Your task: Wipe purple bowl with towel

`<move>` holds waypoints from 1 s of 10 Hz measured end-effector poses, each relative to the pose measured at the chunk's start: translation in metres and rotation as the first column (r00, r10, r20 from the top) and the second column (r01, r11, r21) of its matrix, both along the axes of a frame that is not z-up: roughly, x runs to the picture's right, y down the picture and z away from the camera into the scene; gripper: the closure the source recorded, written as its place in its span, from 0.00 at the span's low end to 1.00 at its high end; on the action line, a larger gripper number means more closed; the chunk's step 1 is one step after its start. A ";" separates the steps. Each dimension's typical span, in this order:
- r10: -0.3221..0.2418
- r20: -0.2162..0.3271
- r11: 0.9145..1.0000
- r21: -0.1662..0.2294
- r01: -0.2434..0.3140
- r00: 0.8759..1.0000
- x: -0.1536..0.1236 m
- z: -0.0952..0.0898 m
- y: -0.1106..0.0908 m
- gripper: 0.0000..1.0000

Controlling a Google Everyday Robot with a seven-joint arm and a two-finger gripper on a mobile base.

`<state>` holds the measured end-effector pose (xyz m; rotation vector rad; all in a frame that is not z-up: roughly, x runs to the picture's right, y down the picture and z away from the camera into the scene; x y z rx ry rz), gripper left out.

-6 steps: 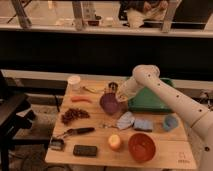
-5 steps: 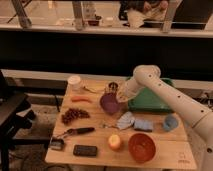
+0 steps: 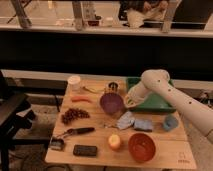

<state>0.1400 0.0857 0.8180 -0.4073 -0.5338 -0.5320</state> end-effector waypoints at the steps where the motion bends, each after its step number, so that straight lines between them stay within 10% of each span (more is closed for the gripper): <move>1: 0.006 -0.004 1.000 -0.010 -0.006 1.000 0.003 0.000 0.006 0.35; 3: 0.019 -0.013 0.999 -0.028 -0.019 1.000 0.010 0.001 0.019 0.21; 10: 0.041 -0.015 0.996 -0.085 -0.042 0.999 0.013 0.011 0.044 0.20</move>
